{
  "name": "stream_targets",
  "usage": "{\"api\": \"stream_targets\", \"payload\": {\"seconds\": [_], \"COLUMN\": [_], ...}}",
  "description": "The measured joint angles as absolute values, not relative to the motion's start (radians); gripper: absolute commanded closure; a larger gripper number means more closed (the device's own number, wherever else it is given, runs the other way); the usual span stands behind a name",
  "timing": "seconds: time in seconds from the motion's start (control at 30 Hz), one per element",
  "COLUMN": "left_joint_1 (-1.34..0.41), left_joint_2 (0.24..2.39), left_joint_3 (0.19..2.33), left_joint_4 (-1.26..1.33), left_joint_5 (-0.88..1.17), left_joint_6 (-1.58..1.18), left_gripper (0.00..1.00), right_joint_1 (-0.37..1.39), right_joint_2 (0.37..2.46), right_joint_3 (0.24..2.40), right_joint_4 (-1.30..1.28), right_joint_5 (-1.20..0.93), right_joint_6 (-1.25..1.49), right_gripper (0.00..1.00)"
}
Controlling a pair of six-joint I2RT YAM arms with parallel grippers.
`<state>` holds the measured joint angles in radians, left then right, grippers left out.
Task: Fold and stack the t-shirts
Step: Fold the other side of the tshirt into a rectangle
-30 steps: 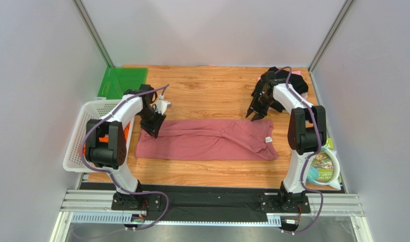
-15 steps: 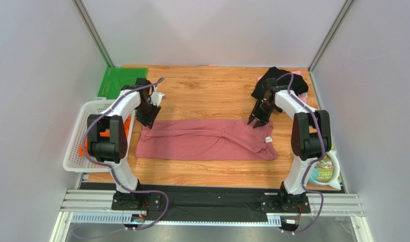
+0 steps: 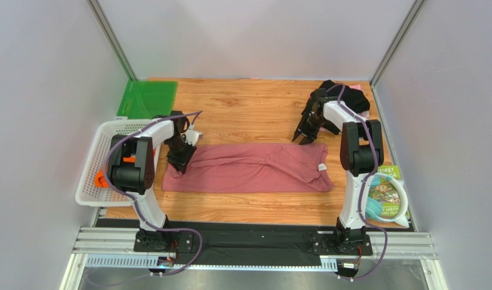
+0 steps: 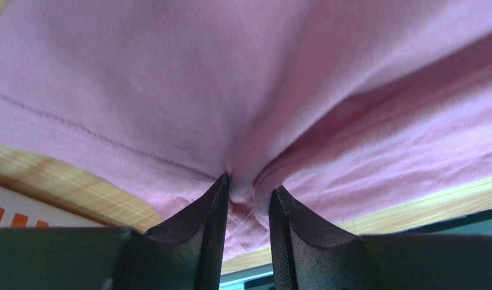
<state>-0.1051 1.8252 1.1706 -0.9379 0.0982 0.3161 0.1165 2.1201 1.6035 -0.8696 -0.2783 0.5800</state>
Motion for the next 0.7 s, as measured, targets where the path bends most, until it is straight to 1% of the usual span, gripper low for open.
{"api": "stream_targets", "payload": {"seconds": [0.3, 0.4, 0.7], "left_joint_1": [-0.105, -0.105, -0.105], "left_joint_2": [1.799, 1.799, 1.799], "left_joint_3": [1.160, 1.160, 1.160], "left_joint_4": [-0.930, -0.930, -0.923], "left_joint_5": [0.106, 0.106, 0.104], "left_joint_6": [0.316, 0.316, 0.319], "left_gripper": [0.65, 0.65, 0.66], "right_joint_1": [0.213, 0.228, 0.245], "right_joint_2": [2.120, 2.115, 1.949], "right_joint_3": [1.600, 1.596, 1.472], "right_joint_4": [-0.865, -0.864, -0.864], "right_joint_5": [-0.296, -0.299, -0.287], "right_joint_6": [0.579, 0.579, 0.579], "right_gripper": [0.61, 0.63, 0.63]}}
